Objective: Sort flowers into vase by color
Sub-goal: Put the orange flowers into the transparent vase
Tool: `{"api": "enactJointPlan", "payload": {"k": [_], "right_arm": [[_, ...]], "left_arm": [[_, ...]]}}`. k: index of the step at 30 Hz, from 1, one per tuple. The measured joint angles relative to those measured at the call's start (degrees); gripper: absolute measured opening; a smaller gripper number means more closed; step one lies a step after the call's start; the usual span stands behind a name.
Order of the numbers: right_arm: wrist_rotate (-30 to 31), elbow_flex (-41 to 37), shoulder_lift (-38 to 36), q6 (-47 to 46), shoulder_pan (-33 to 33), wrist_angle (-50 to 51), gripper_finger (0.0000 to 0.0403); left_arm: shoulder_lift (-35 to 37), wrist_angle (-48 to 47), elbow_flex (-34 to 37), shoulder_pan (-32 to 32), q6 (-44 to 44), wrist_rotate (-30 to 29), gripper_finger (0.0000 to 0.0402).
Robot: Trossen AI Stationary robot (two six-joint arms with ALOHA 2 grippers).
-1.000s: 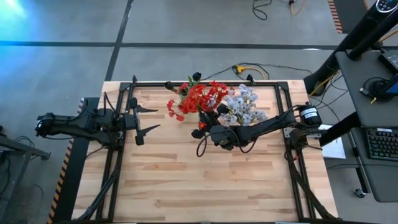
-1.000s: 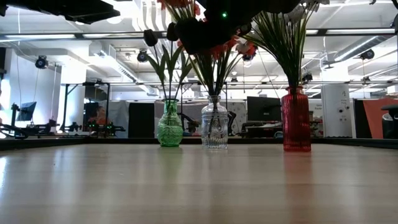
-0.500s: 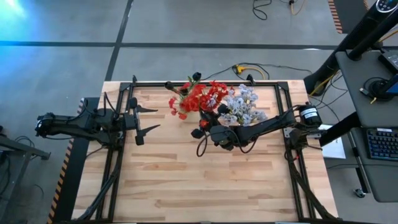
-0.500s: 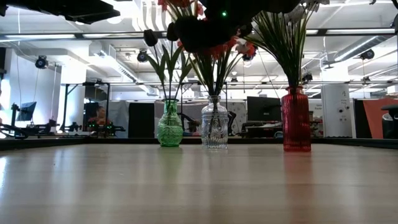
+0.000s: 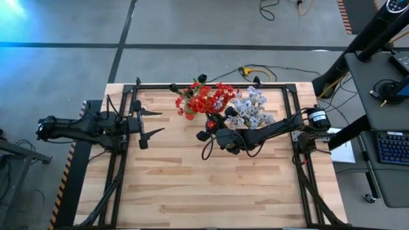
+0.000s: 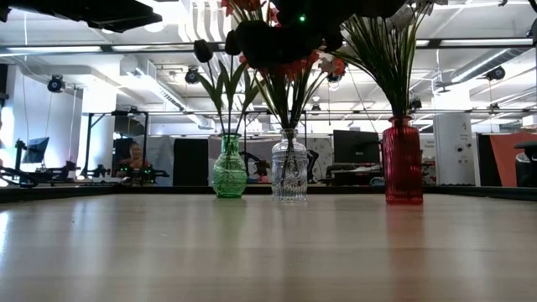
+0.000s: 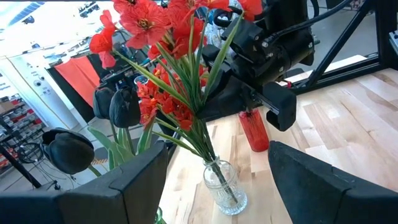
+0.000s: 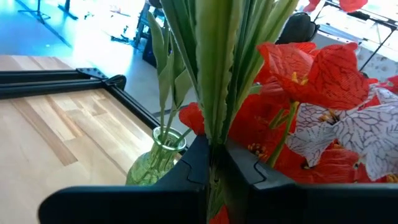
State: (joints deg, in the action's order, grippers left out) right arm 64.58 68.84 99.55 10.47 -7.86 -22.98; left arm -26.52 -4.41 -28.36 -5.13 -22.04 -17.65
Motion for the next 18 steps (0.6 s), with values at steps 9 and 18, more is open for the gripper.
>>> {"api": "enactJointPlan", "payload": {"k": [9, 18], "right_arm": [[0.1, 0.7, 0.0, 3.5, 0.0, -3.7, 0.0013], [0.4, -0.1, 0.0, 0.6, 0.0, -3.0, 0.0013]], "left_arm": [[0.0, 0.0, 0.0, 0.0, 0.0, 0.0, 0.026], [0.0, 0.0, 0.0, 0.0, 0.0, 0.0, 0.026]]}}
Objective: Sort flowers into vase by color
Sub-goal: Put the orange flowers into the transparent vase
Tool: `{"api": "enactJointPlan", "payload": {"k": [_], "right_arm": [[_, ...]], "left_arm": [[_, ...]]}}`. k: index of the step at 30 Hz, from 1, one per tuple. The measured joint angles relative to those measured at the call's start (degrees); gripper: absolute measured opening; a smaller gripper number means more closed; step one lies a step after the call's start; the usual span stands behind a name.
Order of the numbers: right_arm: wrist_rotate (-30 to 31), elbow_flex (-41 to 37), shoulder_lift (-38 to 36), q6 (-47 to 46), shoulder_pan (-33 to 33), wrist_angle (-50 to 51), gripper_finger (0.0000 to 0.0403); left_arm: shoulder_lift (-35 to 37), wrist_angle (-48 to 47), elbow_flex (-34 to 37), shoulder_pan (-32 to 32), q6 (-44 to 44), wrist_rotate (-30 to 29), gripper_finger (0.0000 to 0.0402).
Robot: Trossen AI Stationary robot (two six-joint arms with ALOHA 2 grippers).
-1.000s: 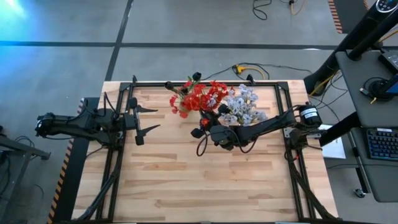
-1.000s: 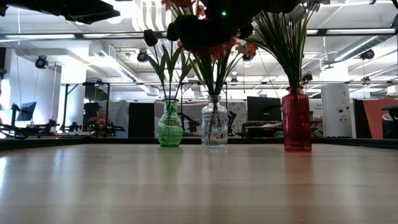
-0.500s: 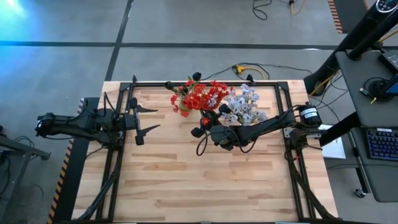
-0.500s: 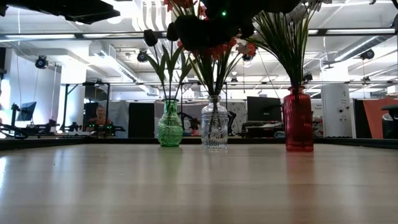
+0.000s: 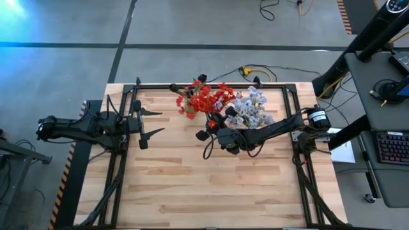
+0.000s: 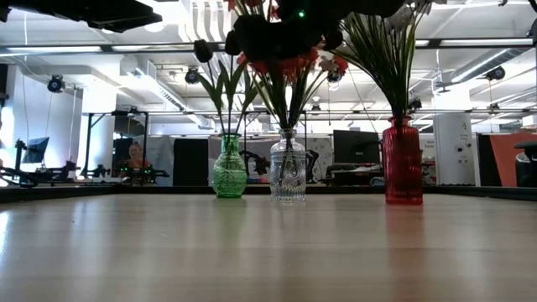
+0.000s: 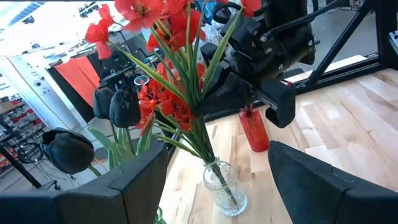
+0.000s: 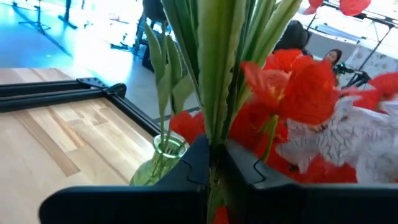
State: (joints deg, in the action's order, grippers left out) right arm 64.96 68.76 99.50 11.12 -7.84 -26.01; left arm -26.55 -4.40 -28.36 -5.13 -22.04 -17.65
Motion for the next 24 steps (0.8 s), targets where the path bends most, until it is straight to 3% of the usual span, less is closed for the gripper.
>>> {"api": "enactJointPlan", "payload": {"k": [24], "right_arm": [[2.6, -1.7, 0.0, -6.7, 0.4, 0.4, 0.0013]], "left_arm": [[0.0, 0.0, 0.0, 0.0, 0.0, 0.0, 0.026]]}}
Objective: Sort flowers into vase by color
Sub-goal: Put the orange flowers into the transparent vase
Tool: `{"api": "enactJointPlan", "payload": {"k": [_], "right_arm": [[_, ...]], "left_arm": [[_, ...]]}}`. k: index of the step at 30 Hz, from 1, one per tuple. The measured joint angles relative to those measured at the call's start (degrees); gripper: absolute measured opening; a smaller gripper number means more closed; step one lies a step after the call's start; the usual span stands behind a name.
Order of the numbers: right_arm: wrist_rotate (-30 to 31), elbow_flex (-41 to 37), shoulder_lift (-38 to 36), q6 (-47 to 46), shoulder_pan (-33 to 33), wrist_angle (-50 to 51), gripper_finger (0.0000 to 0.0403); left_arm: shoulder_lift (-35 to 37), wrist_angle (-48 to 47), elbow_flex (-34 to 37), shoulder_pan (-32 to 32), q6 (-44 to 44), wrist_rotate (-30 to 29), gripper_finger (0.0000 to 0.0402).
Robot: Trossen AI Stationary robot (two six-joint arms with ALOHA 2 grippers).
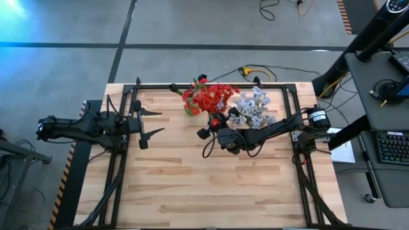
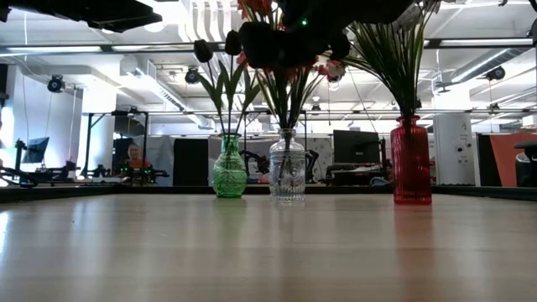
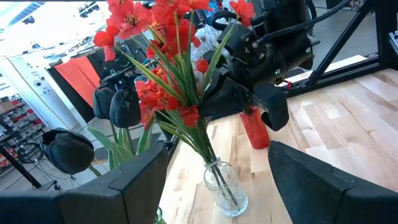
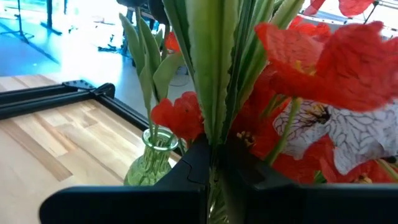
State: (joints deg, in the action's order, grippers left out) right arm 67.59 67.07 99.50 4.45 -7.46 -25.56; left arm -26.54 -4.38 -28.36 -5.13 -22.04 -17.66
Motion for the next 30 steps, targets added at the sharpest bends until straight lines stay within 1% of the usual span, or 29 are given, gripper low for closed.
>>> {"api": "enactJointPlan", "payload": {"k": [12, 15, 23, 30], "right_arm": [[-0.1, -0.2, 0.0, -0.9, 0.0, 2.4, 0.0015], [-0.1, -0.2, 0.0, -1.5, 0.0, 2.6, 0.0031], [-0.1, 0.7, 0.0, -1.4, -0.2, 2.7, 0.009], [0.0, 3.7, 0.0, 0.1, -1.1, 2.9, 0.0117]], "left_arm": [[0.0, 0.0, 0.0, 0.0, 0.0, 0.0, 0.026], [0.0, 0.0, 0.0, 0.0, 0.0, 0.0, 0.026], [0.0, 0.0, 0.0, 0.0, 0.0, 0.0, 0.026], [0.0, 0.0, 0.0, 0.0, 0.0, 0.0, 0.026]]}}
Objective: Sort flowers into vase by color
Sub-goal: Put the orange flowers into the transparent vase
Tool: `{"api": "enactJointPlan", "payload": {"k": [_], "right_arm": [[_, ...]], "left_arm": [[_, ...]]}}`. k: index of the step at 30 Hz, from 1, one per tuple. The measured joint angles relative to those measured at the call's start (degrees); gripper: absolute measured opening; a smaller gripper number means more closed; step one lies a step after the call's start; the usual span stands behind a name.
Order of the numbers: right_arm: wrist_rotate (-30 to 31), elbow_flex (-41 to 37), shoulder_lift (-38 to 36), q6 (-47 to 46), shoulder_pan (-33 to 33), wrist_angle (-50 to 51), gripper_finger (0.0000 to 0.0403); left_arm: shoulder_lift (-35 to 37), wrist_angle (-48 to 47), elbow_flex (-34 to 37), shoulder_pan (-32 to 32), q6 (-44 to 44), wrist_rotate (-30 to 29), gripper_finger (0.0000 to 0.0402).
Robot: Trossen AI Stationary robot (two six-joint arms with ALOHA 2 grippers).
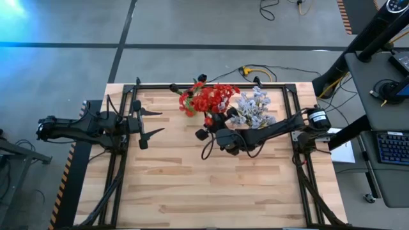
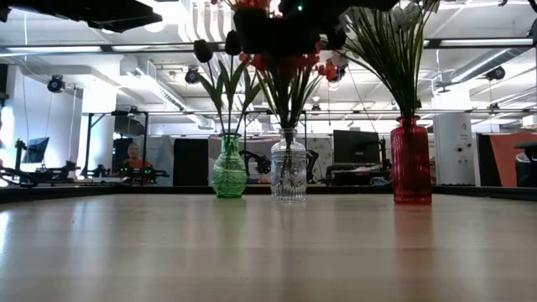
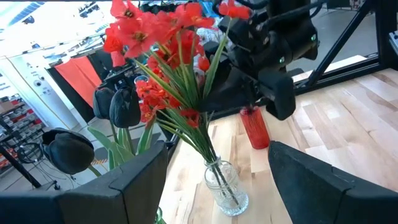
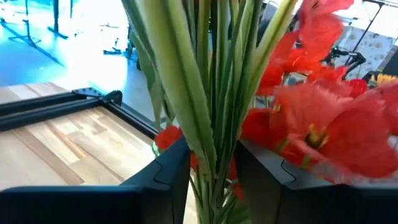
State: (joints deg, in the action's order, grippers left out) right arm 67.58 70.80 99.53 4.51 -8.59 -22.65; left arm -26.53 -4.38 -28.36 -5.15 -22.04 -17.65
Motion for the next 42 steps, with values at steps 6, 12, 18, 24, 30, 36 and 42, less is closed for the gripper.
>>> {"api": "enactJointPlan", "payload": {"k": [6, 12, 18, 24, 30, 36, 42], "right_arm": [[3.0, 1.5, 0.0, 0.5, -1.3, 0.7, 0.0133], [4.6, 4.2, 0.0, 0.5, -2.8, 5.0, 0.0144], [4.6, 6.7, 0.0, 1.1, -3.5, 7.7, 0.0145], [4.6, 7.7, 0.0, 3.0, -3.5, 9.5, 0.0139], [4.5, 7.7, 0.0, 4.6, -3.0, 9.5, 0.0139], [2.7, 7.7, 0.0, 5.5, -2.4, 10.0, 0.015], [1.8, 7.7, 0.0, 5.8, -1.4, 10.0, 0.0176]], "left_arm": [[0.0, 0.0, 0.0, 0.0, 0.0, 0.0, 0.026], [0.0, -0.1, 0.0, 0.0, 0.0, 0.0, 0.026], [0.0, -0.1, 0.0, 0.0, 0.0, 0.0, 0.026], [0.0, -0.1, 0.0, 0.0, 0.0, 0.0, 0.026], [0.0, -0.1, 0.0, 0.0, 0.0, 0.0, 0.026], [0.0, 0.0, 0.0, 0.0, 0.0, 0.0, 0.026], [0.0, 0.1, 0.0, 0.0, 0.0, 0.0, 0.026]]}}
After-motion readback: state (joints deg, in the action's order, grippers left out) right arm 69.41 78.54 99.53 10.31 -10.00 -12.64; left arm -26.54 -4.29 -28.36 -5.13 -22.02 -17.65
